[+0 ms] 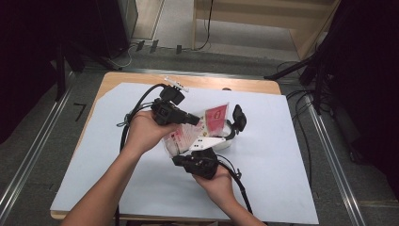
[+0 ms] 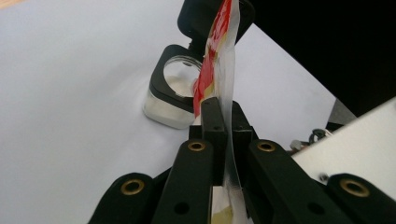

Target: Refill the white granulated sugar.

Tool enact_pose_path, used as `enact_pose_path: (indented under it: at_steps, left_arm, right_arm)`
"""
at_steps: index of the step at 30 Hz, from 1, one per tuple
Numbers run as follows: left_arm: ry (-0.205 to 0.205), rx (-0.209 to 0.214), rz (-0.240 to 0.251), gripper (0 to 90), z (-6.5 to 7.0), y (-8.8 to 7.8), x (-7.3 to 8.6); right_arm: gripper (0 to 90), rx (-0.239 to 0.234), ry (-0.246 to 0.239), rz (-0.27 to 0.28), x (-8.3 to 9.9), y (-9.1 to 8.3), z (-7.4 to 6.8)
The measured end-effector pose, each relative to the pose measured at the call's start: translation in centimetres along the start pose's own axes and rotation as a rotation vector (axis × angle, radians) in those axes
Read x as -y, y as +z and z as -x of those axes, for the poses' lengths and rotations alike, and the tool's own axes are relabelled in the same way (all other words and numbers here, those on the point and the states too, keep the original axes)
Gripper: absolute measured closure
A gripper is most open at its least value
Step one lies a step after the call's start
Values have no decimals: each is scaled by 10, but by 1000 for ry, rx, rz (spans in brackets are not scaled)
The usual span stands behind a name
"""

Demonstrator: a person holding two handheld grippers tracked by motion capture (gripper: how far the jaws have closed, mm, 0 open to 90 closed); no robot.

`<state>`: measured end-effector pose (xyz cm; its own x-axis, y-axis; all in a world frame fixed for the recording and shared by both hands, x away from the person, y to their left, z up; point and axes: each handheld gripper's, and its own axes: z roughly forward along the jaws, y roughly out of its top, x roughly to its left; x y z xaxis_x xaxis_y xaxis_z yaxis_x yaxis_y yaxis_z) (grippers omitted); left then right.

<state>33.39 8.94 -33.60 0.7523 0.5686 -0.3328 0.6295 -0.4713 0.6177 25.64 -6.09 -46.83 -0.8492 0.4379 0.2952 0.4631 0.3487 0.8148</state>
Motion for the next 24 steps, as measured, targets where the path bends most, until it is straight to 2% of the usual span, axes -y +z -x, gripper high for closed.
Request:
enact_pose_path:
  at_steps: [5, 8, 14, 18, 24]
  left_arm:
    - [-21, 22, 32, 900, -3, 0, 7]
    - [-18, 20, 26, 900, -5, -1, 9]
    - [-21, 38, 43, 900, -6, -1, 13]
    - [-6, 45, 56, 900, -5, -1, 15]
    - [-10, 68, 66, 900, -6, 0, 17]
  right_arm:
    - [893, 20, 9, -2, 5, -3, 6]
    - [895, 41, 16, -1, 10, -6, 8]
    - [900, 125, 47, 32, 19, -22, 18]
    - [900, 153, 65, 37, 22, -27, 24]
    - [885, 193, 98, 58, 24, -30, 35]
